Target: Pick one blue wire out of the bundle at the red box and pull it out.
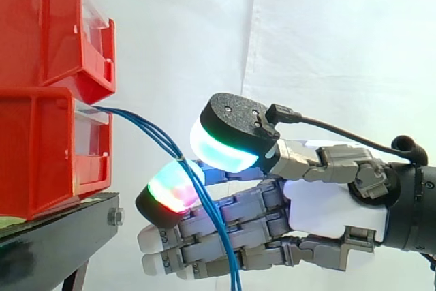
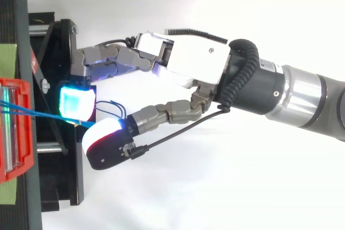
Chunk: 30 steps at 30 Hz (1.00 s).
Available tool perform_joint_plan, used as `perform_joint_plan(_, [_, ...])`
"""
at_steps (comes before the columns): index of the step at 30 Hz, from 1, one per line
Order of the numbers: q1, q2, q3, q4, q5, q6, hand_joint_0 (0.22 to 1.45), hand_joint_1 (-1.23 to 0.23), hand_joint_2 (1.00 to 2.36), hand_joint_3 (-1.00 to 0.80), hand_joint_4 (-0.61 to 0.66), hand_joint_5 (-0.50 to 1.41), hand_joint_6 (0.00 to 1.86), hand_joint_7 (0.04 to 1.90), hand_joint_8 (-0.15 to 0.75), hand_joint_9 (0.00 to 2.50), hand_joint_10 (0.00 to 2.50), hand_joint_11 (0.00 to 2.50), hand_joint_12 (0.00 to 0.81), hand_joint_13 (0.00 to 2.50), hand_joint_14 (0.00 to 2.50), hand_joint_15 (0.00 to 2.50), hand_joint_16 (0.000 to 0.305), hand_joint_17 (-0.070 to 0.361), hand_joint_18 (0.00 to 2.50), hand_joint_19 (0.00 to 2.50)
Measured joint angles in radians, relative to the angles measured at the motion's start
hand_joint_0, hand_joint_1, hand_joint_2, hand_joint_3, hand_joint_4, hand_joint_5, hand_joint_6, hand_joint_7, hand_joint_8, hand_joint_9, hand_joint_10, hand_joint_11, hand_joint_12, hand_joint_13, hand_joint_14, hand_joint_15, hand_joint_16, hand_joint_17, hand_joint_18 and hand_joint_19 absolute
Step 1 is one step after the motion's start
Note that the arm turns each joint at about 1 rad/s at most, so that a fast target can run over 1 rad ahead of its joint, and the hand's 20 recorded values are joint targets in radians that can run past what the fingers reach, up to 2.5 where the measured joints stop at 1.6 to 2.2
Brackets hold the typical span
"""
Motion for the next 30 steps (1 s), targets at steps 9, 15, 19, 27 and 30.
perform_joint_plan(9, [-0.002, 0.0, 0.0, -0.001, -0.001, 0.0, 0.56, -0.71, 1.01, -0.39, 0.27, -0.12, 0.59, 1.24, 0.277, 0.68, 0.01, 0.33, 0.378, 0.4, 0.01, 0.15, 0.057, 0.128, 0.34, 0.39])
perform_joint_plan(15, [-0.004, 0.0, 0.002, -0.001, -0.001, 0.0, 0.57, -0.71, 1.01, -0.38, 0.27, -0.12, 0.62, 1.22, 0.278, 0.69, 0.01, 0.33, 0.375, 0.41, 0.01, 0.16, 0.057, 0.127, 0.35, 0.39])
perform_joint_plan(19, [-0.004, 0.0, 0.003, -0.002, -0.001, 0.0, 0.57, -0.72, 1.01, -0.38, 0.26, -0.12, 0.63, 1.2, 0.28, 0.69, 0.01, 0.34, 0.375, 0.41, 0.01, 0.16, 0.057, 0.127, 0.36, 0.39])
perform_joint_plan(27, [-0.004, 0.0, 0.008, -0.003, -0.001, 0.0, 0.54, -0.73, 1.0, -0.45, 0.27, -0.13, 0.64, 1.17, 0.283, 0.7, 0.01, 0.35, 0.381, 0.42, 0.01, 0.16, 0.058, 0.13, 0.37, 0.4])
perform_joint_plan(30, [-0.003, 0.0, 0.01, -0.004, 0.0, -0.002, 0.54, -0.73, 1.0, -0.46, 0.28, -0.13, 0.64, 1.17, 0.287, 0.7, 0.01, 0.36, 0.384, 0.42, 0.01, 0.16, 0.058, 0.13, 0.37, 0.4])
